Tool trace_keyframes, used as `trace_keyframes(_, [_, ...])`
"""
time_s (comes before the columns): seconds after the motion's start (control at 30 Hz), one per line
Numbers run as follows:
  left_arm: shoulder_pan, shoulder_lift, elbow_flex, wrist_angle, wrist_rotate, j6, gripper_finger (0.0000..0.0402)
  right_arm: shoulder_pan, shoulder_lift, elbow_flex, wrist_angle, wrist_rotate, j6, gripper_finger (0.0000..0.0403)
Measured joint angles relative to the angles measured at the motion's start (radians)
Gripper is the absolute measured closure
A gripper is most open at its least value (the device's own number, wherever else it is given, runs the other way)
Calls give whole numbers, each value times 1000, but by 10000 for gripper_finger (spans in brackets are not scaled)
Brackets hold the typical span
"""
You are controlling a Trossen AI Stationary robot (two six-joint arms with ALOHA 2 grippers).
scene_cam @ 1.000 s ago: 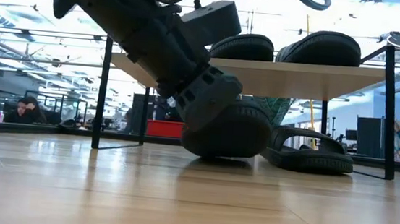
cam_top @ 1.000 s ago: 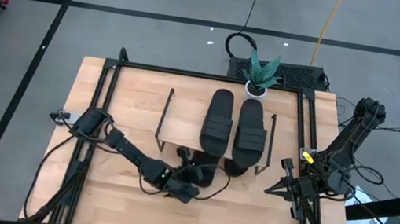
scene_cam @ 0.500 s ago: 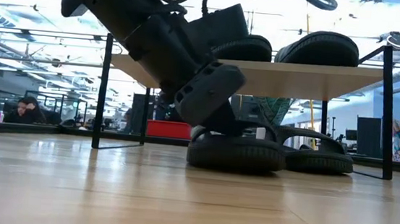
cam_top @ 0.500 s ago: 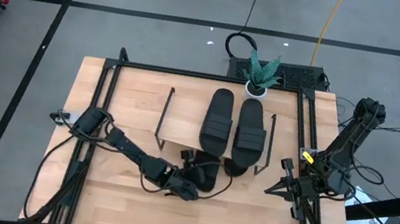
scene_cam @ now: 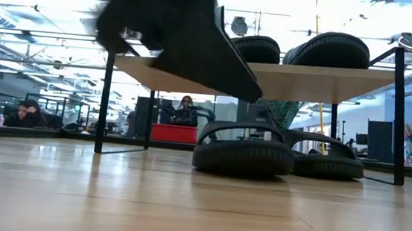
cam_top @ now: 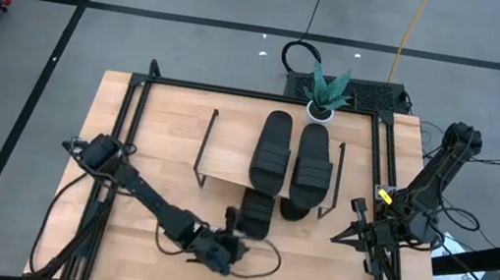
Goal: Pick and place slides into the shelf
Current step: Put the black slipper under the shelf
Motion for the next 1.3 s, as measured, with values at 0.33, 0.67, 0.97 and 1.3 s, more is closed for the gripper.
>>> trace_keyframes(0.33, [-32,41,-6,-5,116,27,382,0,0,0,0,0,-24,403])
trace_keyframes(0.67, [2,96,-6,3,86,-6,397,0,0,0,0,0,-24,403])
trace_keyframes(0.97, [55,98,-5,-16,65,-54,399,0,0,0,0,0,-24,403])
trace_keyframes(1.3, [119,98,-5,-53,92,-64,399,0,0,0,-1,0,-24,403])
